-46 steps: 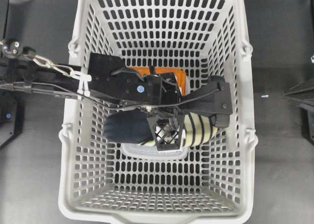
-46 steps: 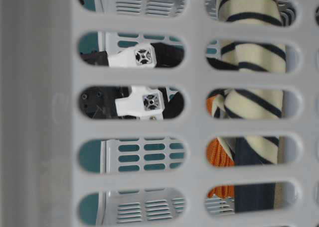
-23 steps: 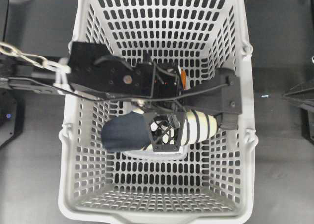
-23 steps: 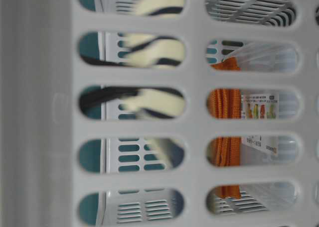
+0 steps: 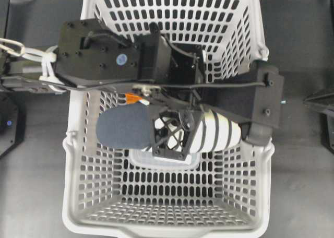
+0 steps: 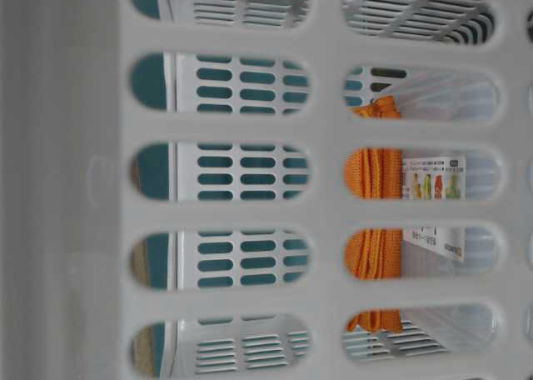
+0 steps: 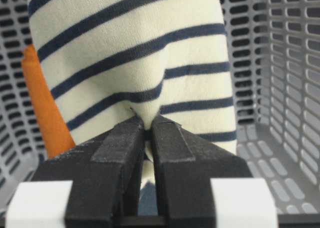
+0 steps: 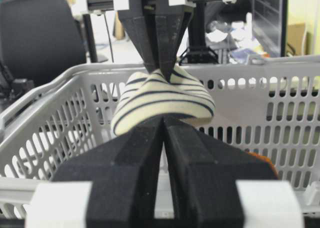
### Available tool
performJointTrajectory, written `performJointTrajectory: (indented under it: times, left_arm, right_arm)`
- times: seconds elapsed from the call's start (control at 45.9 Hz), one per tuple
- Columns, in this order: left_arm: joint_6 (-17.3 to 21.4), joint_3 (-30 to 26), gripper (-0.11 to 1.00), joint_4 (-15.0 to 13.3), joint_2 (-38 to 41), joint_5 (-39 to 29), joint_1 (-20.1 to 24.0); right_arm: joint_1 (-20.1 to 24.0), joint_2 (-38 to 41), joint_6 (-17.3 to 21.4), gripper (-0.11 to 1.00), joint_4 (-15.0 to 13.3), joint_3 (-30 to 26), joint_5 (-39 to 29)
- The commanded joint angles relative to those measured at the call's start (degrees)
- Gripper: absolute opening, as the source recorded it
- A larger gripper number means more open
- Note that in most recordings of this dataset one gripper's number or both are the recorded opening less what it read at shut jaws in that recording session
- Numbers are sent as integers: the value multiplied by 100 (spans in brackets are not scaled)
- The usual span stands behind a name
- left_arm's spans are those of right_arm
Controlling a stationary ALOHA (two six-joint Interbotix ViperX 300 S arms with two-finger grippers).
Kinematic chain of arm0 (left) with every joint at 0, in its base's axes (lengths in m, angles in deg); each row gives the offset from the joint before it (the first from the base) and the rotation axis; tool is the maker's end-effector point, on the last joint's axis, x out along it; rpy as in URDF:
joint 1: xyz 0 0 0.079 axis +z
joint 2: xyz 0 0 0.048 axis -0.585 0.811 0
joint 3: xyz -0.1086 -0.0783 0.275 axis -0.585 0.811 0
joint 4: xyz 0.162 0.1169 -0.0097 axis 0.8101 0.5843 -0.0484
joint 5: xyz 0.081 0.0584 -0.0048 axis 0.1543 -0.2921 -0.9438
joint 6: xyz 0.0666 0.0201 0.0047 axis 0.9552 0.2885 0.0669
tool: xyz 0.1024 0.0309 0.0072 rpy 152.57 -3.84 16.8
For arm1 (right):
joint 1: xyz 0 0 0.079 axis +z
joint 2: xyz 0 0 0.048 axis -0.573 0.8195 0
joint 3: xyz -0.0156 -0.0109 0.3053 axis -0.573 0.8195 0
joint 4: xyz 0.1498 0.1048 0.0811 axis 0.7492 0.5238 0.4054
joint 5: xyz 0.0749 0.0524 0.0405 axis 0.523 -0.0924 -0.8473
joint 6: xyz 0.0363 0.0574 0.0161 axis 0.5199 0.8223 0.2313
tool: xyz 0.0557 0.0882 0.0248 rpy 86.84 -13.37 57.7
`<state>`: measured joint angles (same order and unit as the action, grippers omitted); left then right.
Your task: Pick up the slipper from the shopping basket with the left arm.
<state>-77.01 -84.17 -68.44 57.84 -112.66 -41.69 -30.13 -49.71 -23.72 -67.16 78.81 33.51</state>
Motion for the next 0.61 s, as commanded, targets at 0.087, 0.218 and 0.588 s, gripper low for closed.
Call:
performJointTrajectory:
  times: [0.087,0.218,0.588]
  left_arm:
    - [70,-141,3,26,-88,0,-26]
    - [79,-132,3,26,-79,9,-26]
    - [88,-132,3,26,-26,9,-26]
  right_arm:
    - [9,18,0,0,18,-70,-9]
    - [9,18,0,0,18,-70,-79]
    - [9,18,-9,0,18,-62,-88]
